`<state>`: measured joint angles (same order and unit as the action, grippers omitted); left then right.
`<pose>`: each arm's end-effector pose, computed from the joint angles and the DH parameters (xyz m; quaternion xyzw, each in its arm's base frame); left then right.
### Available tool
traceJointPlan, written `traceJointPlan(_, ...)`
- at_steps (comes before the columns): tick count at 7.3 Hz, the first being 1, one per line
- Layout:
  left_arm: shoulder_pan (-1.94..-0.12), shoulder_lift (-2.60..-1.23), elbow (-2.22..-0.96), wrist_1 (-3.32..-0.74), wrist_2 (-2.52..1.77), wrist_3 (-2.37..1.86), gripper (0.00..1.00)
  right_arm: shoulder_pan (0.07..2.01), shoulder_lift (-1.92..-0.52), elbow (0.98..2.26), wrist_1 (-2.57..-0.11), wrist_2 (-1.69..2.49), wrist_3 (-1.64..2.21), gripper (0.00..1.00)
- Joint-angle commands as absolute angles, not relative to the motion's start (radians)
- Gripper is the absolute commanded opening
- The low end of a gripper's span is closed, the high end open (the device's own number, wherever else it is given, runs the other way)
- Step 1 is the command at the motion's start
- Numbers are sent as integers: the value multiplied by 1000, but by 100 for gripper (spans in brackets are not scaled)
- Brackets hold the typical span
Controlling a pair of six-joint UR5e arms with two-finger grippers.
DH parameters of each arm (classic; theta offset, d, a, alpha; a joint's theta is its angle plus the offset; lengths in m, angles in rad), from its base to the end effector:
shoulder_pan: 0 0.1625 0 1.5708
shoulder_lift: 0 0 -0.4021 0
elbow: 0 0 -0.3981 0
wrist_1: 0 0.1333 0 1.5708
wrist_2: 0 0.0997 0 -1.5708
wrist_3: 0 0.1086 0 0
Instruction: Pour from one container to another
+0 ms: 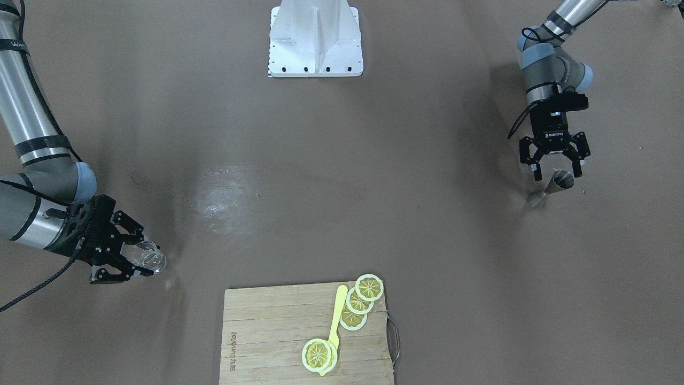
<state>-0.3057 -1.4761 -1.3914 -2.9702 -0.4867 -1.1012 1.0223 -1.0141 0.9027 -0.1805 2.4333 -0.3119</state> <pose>0.3449 -0.3493 0.6025 0.5767 0.2581 -0.2150 0.7447 -0.3239 -0.6276 0.4730 0.4987 -0.3971 -0.5307 0.5585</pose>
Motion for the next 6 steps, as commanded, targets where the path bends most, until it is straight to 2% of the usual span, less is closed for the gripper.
traceJointPlan(1, -304, -1482, -1391, -2961, -492, -1121, 93, 1060, -1014, 934, -187, 2442, -310, 0)
traceJointPlan(6, -305, -1509, -1408, -2701, -433, -1349, 93, 1107, -1029, 1110, -320, 2448, -308, 0)
